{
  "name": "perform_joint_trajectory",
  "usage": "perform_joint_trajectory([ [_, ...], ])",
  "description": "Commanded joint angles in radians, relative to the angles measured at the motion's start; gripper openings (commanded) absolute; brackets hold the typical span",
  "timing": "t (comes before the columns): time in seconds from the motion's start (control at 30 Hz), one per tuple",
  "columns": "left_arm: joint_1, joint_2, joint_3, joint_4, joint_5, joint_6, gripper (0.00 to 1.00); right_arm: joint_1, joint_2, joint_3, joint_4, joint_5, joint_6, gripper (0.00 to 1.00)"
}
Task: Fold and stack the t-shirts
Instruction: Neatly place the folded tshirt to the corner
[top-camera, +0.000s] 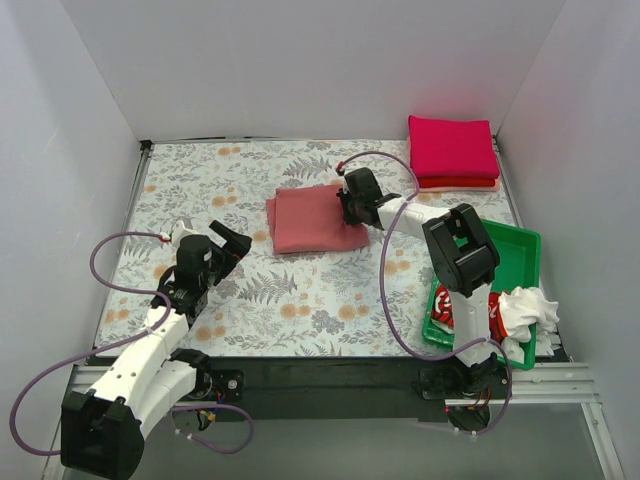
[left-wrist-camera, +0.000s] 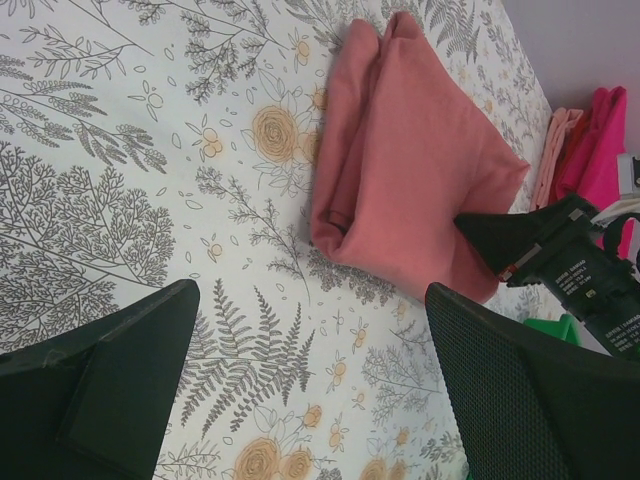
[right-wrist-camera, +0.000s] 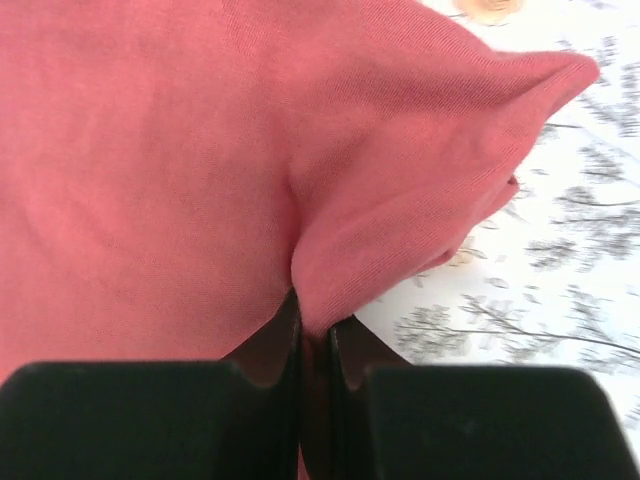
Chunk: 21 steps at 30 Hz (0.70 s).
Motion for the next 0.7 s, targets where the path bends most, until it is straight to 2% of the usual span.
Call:
perform_joint_trajectory([
  [0.0,-0.003,-0.002,-0.020,0.017,-0.054,-0.005,0.96,-0.008,-0.013,0.044,-0.071,0.246,-0.192,0.01],
  [0.13,-0.003,-0.010,-0.031,0.040,-0.073,0.004,0.96,-0.010,-0.038,0.083,-0.071,0.413,-0.362,0.01],
  [0.4,-0.003,-0.036,0.001,0.078,-0.136,0.007,0.95,-0.043,-0.070,0.194,-0.028,0.463,-0.572,0.01],
  [0.43,-0.003,-0.037,0.013,0.081,-0.148,0.022,0.90,-0.055,-0.073,0.204,-0.020,0.463,-0.592,0.01],
  [0.47,-0.003,-0.039,0.023,0.093,-0.153,0.044,0.80,-0.063,-0.078,0.211,-0.016,0.461,-0.628,0.01],
  [0.5,-0.003,-0.038,0.042,0.110,-0.153,0.126,0.70,-0.071,-0.081,0.221,-0.010,0.460,-0.642,0.01],
  [0.53,-0.003,-0.033,0.053,0.141,-0.144,0.162,0.49,-0.088,-0.087,0.240,-0.008,0.458,-0.654,0.01],
  [0.57,-0.003,-0.025,0.075,0.140,-0.148,0.179,0.47,-0.097,-0.089,0.251,-0.006,0.454,-0.662,0.01],
  [0.6,-0.003,-0.018,0.111,0.129,-0.163,0.176,0.48,-0.106,-0.093,0.262,-0.006,0.431,-0.675,0.01],
  [0.63,-0.003,-0.001,0.133,0.115,-0.183,0.176,0.71,-0.126,-0.095,0.280,-0.006,0.425,-0.683,0.01],
  [0.67,-0.003,0.007,0.151,0.106,-0.191,0.176,0.75,-0.134,-0.095,0.291,-0.006,0.418,-0.692,0.01],
])
